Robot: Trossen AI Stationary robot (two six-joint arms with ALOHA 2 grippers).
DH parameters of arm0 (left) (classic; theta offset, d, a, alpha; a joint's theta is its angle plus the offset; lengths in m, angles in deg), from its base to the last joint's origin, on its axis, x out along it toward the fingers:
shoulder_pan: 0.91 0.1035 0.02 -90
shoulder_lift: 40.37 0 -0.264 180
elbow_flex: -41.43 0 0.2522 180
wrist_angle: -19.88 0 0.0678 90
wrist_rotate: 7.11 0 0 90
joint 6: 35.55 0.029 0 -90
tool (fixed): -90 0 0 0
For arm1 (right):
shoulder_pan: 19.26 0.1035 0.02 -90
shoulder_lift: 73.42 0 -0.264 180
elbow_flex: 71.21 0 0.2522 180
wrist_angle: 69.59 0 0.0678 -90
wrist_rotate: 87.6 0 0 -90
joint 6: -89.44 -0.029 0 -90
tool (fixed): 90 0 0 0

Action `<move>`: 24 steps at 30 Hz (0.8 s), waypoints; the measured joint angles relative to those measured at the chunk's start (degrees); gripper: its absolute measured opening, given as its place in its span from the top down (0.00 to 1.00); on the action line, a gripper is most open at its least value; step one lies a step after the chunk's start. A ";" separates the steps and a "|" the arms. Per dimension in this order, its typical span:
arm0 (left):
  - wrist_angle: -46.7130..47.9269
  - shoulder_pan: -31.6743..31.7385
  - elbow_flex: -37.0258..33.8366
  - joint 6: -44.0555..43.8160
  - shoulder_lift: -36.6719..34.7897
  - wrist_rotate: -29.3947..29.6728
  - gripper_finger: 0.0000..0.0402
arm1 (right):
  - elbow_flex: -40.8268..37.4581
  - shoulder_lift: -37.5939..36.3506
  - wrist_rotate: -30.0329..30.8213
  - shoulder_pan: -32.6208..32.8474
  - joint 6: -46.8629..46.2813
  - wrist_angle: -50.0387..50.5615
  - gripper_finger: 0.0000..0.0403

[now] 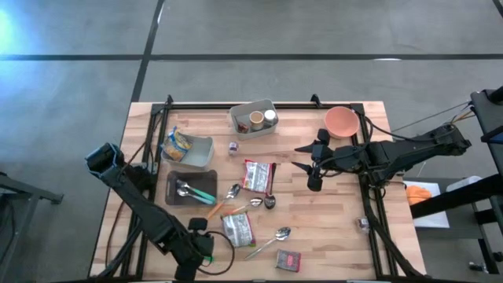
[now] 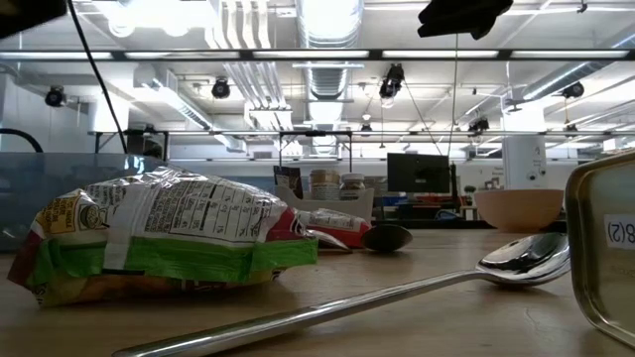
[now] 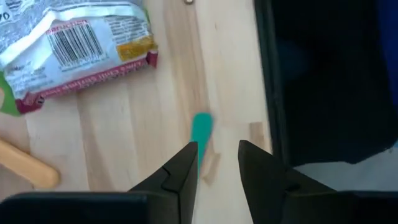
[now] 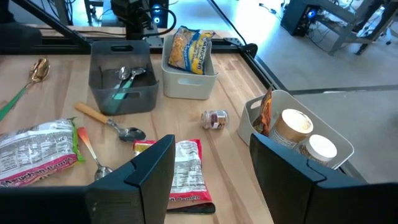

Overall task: Pick & Place Food Item
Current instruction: Put the green spoon into the black bin

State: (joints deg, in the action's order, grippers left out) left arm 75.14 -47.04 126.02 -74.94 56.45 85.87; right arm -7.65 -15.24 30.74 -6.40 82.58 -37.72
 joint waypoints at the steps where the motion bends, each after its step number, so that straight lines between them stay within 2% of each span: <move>1: 0.05 0.03 0.00 0.27 0.62 -0.39 0.70 | 0.02 -0.01 0.00 0.00 0.00 0.00 0.48; 9: 0.43 -0.35 0.00 1.70 5.73 -8.83 0.70 | 0.00 0.00 0.00 0.00 0.00 0.04 0.48; 24: 5.59 -2.70 -0.21 5.41 9.28 -10.47 0.70 | 0.02 -0.01 0.00 0.00 -0.04 0.04 0.48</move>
State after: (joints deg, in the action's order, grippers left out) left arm 80.72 -49.74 125.81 -69.53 65.73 75.40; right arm -7.63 -15.25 30.74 -6.40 82.55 -37.68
